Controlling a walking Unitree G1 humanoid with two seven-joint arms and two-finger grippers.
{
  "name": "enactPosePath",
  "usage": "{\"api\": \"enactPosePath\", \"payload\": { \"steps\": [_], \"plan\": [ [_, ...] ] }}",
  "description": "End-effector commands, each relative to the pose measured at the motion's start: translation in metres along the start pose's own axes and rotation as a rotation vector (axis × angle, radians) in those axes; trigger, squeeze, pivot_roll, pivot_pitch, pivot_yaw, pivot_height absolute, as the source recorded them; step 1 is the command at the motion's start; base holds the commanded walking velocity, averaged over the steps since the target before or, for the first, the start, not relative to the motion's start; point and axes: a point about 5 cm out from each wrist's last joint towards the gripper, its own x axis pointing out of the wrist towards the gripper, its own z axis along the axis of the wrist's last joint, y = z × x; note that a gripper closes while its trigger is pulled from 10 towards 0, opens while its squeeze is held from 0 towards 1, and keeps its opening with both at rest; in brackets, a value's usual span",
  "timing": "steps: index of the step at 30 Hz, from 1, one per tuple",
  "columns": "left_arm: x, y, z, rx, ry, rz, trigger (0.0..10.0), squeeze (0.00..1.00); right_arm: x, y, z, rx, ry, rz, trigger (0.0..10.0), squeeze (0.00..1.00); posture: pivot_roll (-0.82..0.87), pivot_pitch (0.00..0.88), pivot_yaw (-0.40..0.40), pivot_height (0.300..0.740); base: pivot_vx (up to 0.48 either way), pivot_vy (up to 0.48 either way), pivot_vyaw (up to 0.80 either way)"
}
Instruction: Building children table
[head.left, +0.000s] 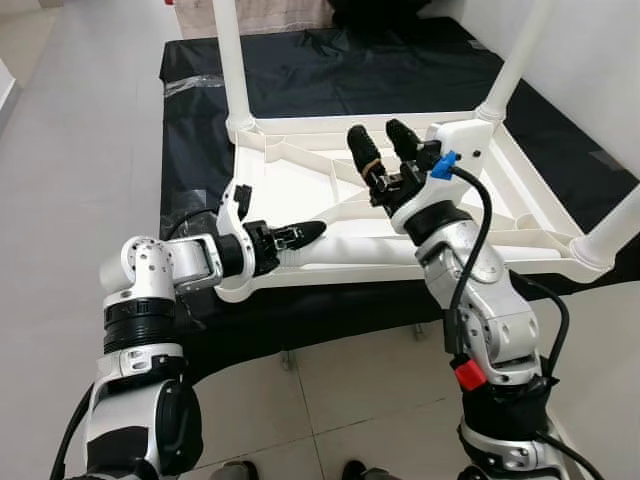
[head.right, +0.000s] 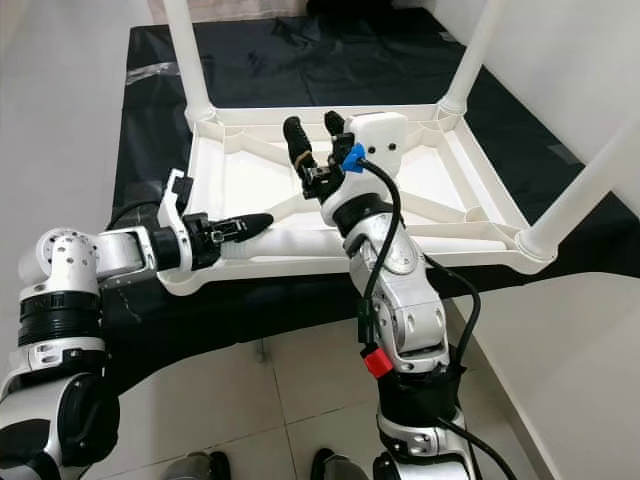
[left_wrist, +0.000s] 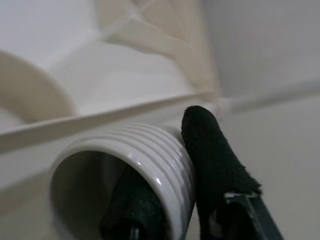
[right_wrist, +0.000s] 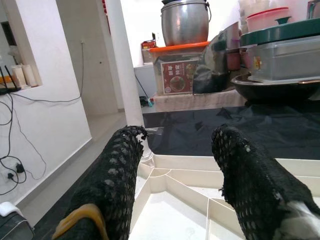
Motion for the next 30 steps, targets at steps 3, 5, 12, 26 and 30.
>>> {"api": "enactPosePath", "payload": {
  "steps": [3, 5, 12, 26, 30],
  "plan": [
    [-0.004, -0.001, 0.001, 0.005, -0.007, 0.003, 0.0, 0.0, 0.001, 0.002, 0.006, 0.004, -0.023, 0.01, 10.0, 0.0, 0.05, 0.203, -0.012, 0.74, 0.0, 0.0, 0.0],
    [-0.007, -0.001, 0.002, 0.008, -0.017, 0.009, 0.0, 0.0, 0.002, 0.002, 0.006, 0.006, -0.026, 0.014, 10.0, 0.0, 0.05, 0.202, -0.013, 0.74, 0.0, 0.0, 0.0],
    [-0.024, -0.01, 0.012, 0.027, -0.08, -0.019, 0.0, 0.0, 0.006, 0.004, 0.012, 0.009, -0.048, 0.022, 10.0, 0.0, 0.05, 0.185, -0.016, 0.74, 0.0, 0.0, 0.0],
    [-0.04, -0.046, 0.021, 0.097, -0.198, -0.134, 0.0, 0.0, 0.017, 0.001, 0.02, 0.028, -0.101, 0.032, 10.0, 0.0, 0.06, 0.132, -0.03, 0.74, 0.0, 0.0, 0.0],
    [-0.048, -0.05, 0.015, 0.149, -0.231, -0.103, 0.0, 0.0, 0.025, -0.008, 0.034, 0.163, -0.138, 0.005, 10.0, 0.64, 0.06, 0.113, -0.034, 0.74, 0.0, 0.0, 0.0]
  ]
}}
